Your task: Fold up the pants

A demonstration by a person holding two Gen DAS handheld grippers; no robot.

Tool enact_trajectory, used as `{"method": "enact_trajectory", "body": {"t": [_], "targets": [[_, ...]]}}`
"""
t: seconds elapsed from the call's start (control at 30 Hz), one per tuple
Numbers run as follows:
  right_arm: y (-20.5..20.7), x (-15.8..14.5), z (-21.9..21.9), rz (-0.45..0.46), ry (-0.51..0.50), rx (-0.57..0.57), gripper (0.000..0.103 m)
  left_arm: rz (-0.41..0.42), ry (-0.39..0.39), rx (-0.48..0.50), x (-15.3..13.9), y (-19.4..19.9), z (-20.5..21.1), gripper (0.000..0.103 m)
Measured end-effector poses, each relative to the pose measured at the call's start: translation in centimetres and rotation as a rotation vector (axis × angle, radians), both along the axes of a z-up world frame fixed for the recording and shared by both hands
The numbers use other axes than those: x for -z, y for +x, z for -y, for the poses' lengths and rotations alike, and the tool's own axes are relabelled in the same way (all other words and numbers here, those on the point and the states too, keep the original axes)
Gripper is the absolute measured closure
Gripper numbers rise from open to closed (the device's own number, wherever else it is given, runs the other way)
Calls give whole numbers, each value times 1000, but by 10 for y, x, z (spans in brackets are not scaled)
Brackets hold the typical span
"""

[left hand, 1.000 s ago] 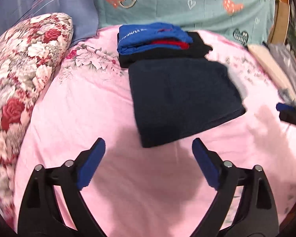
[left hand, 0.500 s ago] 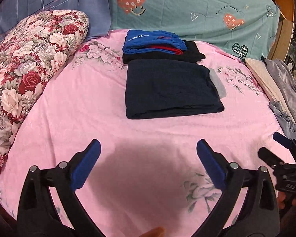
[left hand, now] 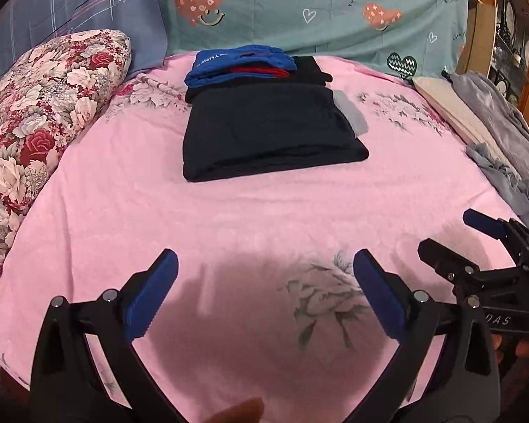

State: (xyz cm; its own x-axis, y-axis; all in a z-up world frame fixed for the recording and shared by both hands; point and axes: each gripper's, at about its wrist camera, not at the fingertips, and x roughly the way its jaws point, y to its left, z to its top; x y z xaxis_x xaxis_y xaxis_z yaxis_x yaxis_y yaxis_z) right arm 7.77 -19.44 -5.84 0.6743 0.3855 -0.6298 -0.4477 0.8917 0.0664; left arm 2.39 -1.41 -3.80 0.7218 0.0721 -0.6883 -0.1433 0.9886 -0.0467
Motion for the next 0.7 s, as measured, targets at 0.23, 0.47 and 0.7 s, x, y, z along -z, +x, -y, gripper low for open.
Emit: {"method": "enact_trajectory", "body": {"t": [0.23, 0.47, 0.7], "targets": [[5, 2, -14, -19, -5, -50, 1, -11, 9, -14, 3, -1, -3, 2], [7, 6, -14, -46, 7, -58, 1, -23, 13, 1, 5, -1, -2, 2], [7, 8, -13, -53, 11, -58, 1, -28, 18, 6, 6, 0, 0, 2]]}}
